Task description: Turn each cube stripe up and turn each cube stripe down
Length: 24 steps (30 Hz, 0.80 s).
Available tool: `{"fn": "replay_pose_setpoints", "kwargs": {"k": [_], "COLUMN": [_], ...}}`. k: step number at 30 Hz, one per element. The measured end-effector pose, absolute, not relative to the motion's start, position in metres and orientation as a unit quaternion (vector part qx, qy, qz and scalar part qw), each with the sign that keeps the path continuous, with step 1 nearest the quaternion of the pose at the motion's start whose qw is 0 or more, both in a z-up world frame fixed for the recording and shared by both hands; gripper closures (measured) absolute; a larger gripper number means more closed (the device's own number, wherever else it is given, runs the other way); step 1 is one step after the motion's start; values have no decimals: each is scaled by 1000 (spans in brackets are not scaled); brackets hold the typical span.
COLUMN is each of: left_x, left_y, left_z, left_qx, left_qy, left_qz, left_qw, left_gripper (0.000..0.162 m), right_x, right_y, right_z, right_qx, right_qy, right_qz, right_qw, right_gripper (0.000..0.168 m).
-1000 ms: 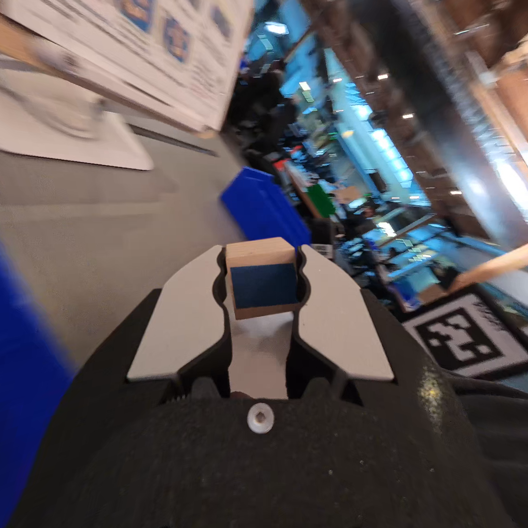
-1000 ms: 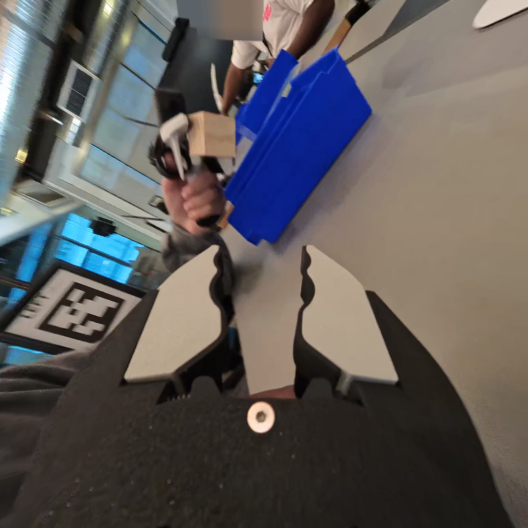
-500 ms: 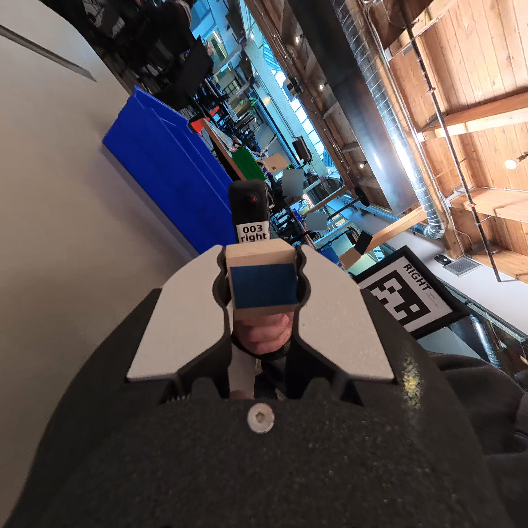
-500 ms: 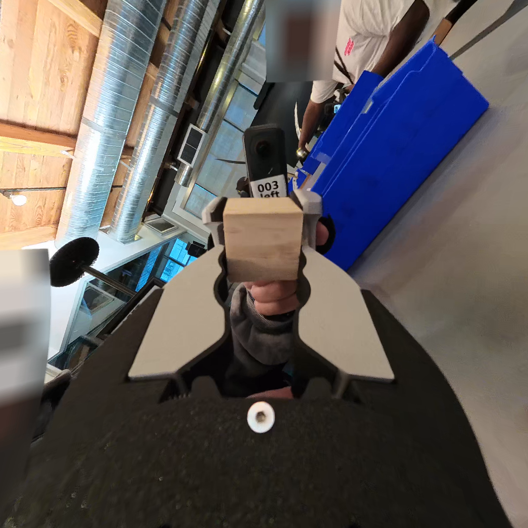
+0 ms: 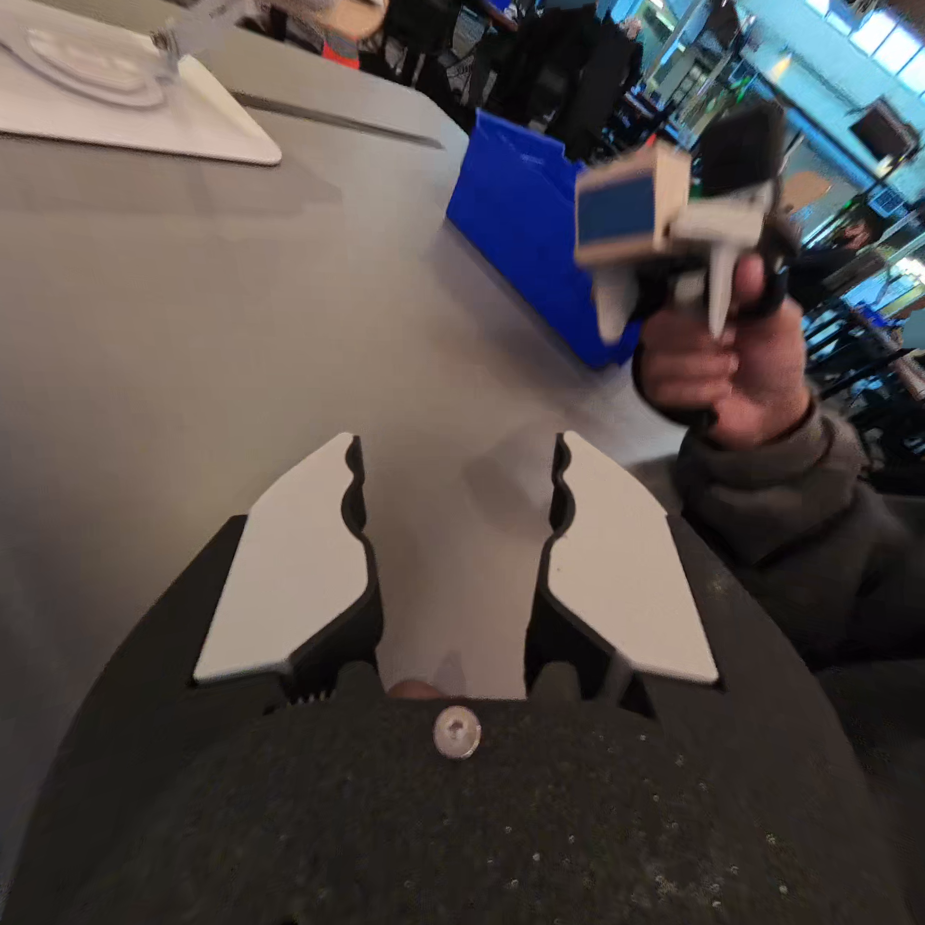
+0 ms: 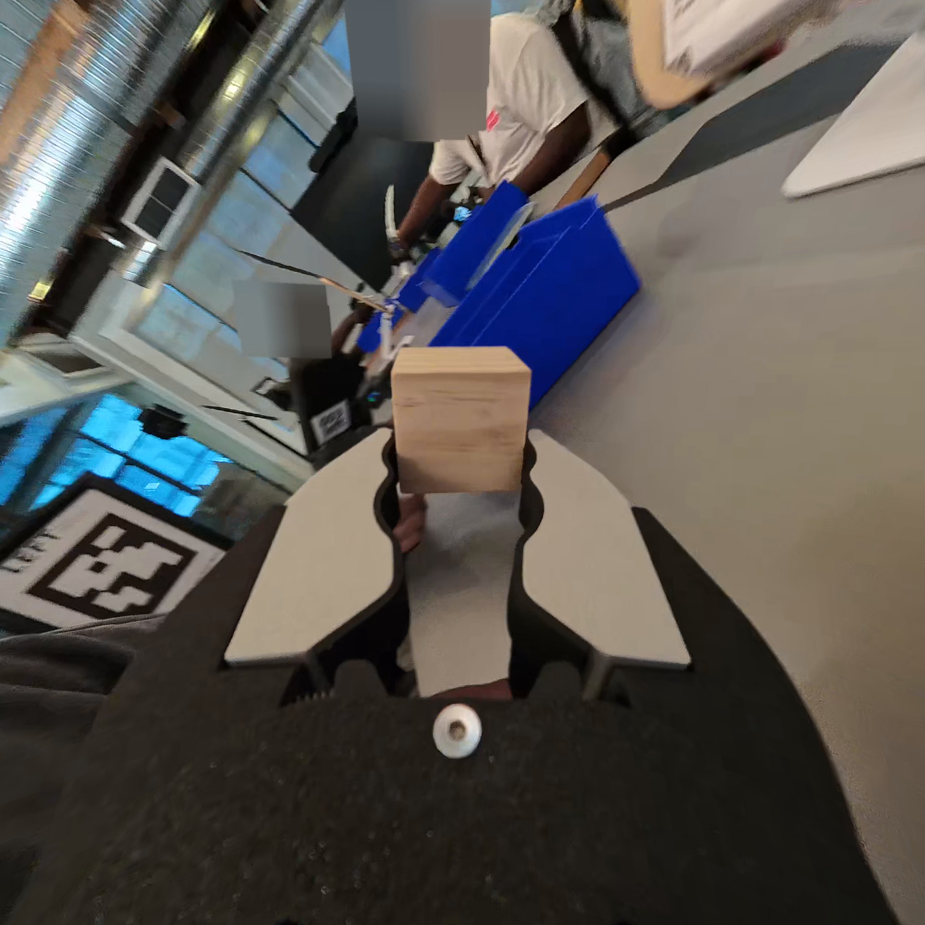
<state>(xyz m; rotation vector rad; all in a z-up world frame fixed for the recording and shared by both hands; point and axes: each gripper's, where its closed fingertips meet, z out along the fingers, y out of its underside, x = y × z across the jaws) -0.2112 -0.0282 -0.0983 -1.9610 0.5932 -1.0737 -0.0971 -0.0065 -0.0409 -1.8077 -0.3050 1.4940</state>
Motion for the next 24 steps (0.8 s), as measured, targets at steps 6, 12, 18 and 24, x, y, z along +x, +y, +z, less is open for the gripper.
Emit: {"fn": "replay_pose_setpoints", "kwargs": {"k": [6, 12, 18, 24], "left_x": [-195, -192, -188, -194], "left_y": [-82, -86, -89, -80], "left_z": [-121, -124, -122, -125], "left_qx": [-775, -760, -766, -778], "left_qy": [312, 380, 367, 344], "left_qz": [-377, -265, -307, -318], "left_qw": [401, 456, 430, 419], "left_gripper": [98, 100, 101, 102], "right_x": [-29, 113, 222, 235], "right_y": [-2, 43, 78, 91], "right_z": [17, 27, -84, -150], "right_qx": [-715, -792, -923, -971], "right_qy": [-156, -69, -25, 10], "right_qz": [467, 184, -73, -52], "right_qw": [496, 578, 378, 233], "right_gripper": [123, 123, 122, 122]}}
